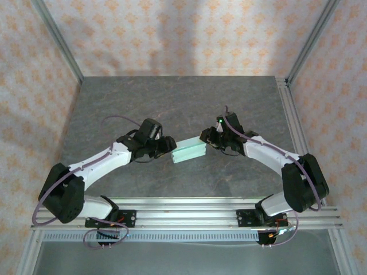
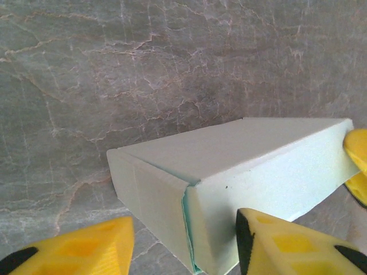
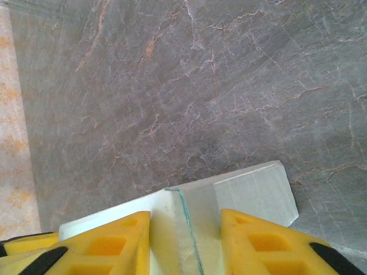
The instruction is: Fold the paper box
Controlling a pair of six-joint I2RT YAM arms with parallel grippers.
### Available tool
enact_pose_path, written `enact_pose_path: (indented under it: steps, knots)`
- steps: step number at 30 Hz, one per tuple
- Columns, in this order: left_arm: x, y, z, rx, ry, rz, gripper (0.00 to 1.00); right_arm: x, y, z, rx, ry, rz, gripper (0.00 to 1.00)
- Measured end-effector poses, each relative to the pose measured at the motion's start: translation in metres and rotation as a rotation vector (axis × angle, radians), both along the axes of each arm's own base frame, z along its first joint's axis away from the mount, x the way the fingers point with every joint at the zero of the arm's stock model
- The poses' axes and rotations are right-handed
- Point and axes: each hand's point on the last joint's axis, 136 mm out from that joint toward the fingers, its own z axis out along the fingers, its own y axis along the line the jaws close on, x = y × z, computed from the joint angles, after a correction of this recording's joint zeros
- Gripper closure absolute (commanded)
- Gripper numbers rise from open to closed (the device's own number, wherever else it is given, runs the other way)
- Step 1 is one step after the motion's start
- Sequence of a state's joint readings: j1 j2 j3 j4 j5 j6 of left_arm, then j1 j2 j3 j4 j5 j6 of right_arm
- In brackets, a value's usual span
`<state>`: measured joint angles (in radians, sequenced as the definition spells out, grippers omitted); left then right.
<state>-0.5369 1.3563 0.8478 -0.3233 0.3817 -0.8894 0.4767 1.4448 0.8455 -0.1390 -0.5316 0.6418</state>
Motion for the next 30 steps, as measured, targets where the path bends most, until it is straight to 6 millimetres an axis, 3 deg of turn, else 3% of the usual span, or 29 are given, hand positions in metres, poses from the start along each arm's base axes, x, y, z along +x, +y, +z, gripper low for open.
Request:
enact_pose_path:
  steps: [6,15,22,25,30]
  knots:
    - [0.000,-0.005,-0.005,-0.037,-0.013,-0.006,0.70,0.000,0.000,-0.002,0.005,-0.009,0.001,0.67]
    - [0.003,-0.006,-0.009,-0.061,-0.050,-0.010,0.86,0.006,0.000,-0.003,0.023,-0.065,0.006,0.84]
    - [0.003,-0.006,-0.011,-0.064,-0.062,-0.009,0.89,0.008,-0.002,-0.001,0.026,-0.112,0.014,0.93]
    - [0.004,-0.005,-0.011,-0.060,-0.066,-0.010,1.00,0.008,-0.002,0.000,0.027,-0.118,0.016,0.95]
    - [0.003,-0.005,-0.012,-0.061,-0.070,-0.012,1.00,0.007,-0.003,0.001,0.022,-0.131,0.016,0.98]
